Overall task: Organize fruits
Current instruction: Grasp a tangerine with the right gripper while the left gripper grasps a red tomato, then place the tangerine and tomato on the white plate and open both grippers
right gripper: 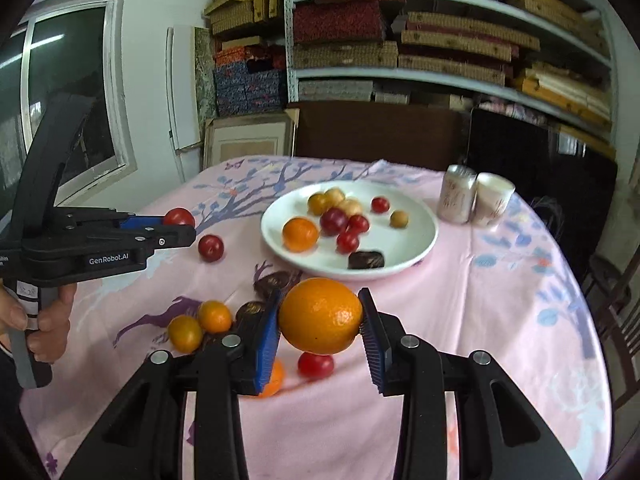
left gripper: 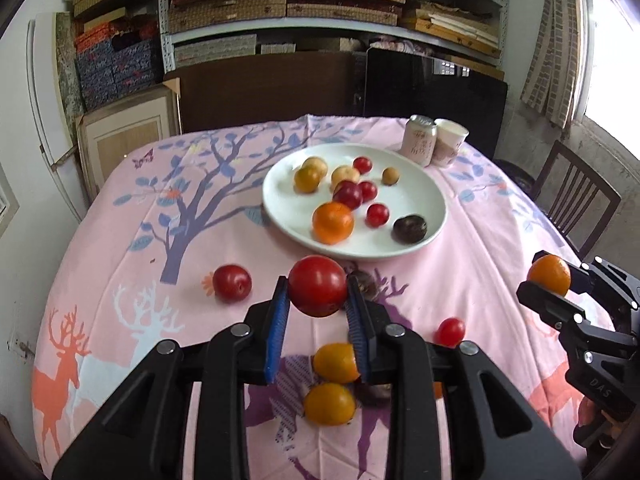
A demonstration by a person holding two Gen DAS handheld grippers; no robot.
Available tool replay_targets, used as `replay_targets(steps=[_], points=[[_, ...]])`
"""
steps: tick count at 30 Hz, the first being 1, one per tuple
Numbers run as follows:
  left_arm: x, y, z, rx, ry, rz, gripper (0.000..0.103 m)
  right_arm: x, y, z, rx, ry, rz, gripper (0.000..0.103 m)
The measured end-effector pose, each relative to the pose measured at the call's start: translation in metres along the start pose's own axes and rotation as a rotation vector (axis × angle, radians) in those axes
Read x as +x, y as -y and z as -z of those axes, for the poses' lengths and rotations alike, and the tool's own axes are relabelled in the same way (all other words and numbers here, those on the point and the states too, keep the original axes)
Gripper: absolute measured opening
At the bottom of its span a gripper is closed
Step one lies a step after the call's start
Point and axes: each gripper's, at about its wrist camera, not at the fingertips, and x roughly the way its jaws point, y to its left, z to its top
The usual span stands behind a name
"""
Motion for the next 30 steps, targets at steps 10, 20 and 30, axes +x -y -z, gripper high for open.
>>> replay_targets(steps=[10,20,30], points=[[0.081,0.013,-0.056,0.0,-0.053,0.001,0.028,0.068,0.016,-0.043,-0.04,-0.029,-0.013,0.038],[0.155,-0.011,-0.061,-0.067,-0.127,-0.037,0.043,0.166,0.013,-0.037,0.0,-0.196,-0.052,0.038],[0.113,-0.021,-0.055,-0.126,-0.062,-0.039,0.087,0.131,0.024,-0.031,0.054,-0.173,-0.039,0.062]])
